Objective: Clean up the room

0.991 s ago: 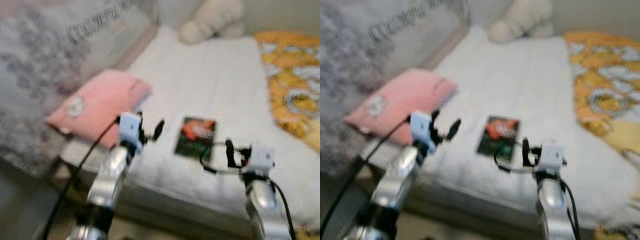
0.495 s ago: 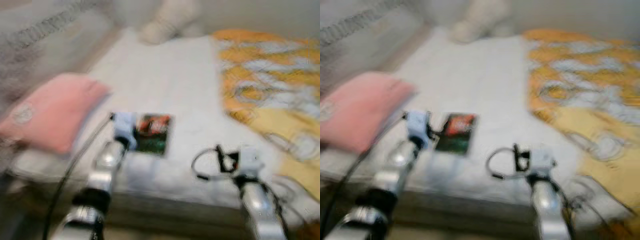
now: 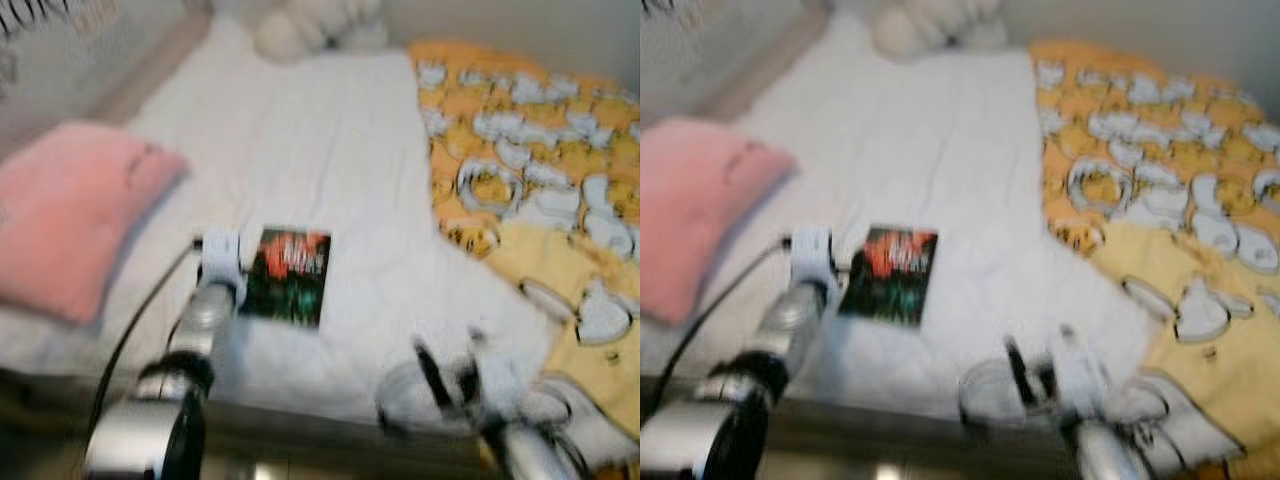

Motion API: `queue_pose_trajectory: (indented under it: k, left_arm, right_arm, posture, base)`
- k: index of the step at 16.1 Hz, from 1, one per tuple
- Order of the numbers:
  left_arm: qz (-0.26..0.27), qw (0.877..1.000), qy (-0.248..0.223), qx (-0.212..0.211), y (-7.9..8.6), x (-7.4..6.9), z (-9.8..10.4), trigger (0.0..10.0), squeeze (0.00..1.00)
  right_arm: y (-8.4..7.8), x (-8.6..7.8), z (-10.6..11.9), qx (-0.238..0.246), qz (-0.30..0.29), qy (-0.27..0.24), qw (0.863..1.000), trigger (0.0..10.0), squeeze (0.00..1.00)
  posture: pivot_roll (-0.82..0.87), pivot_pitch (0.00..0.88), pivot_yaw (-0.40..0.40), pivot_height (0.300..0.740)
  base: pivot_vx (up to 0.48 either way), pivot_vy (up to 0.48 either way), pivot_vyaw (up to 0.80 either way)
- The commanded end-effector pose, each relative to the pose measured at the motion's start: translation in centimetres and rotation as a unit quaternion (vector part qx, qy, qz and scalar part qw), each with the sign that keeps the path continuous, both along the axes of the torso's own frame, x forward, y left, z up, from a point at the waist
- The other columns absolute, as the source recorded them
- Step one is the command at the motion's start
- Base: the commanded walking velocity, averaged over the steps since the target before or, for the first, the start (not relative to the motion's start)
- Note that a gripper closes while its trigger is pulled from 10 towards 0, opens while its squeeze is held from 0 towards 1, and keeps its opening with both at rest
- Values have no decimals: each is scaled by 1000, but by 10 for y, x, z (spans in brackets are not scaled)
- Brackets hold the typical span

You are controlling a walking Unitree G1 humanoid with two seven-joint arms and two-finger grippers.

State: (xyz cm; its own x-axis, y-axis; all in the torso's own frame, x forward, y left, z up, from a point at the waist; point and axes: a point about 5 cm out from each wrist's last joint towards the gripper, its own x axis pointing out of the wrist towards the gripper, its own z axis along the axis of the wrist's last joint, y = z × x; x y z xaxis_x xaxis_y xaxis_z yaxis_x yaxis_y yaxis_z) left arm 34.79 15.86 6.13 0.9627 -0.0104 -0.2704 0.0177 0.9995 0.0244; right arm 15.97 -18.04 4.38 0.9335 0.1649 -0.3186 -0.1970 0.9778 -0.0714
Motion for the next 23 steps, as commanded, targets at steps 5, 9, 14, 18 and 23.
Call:
queue_pose_trajectory:
  k: [5,9,14,18,23]
  left_arm:
    - [-14,998,-26,54,-12,-9,-9,10000,0]
    - [-27,994,-50,95,-12,-18,-15,10000,0]
    - [-61,987,-64,137,-11,-15,-9,10000,0]
    - [-35,998,15,44,-5,-14,-19,10000,0]
    - [-53,992,91,-65,-10,-11,-23,2941,0]
  right_arm:
    - [-5,-41,17,32,26,40,998,10000,0]
    - [11,-48,11,106,53,81,990,10000,0]
    - [31,-52,6,132,59,90,985,10000,0]
    - [37,-57,-1,139,47,102,984,10000,0]
    - [35,-56,-5,139,21,105,984,10000,0]
  posture:
    - [-163,217,-172,740]
    - [-152,269,-164,740]
    - [-121,310,-110,740]
    - [-121,313,-76,740]
    - [-127,307,-50,740]
  base:
    - [0,0,0]
    - [0,0,0]
    - [0,0,0]
    - [0,0,0]
    - [0,0,0]
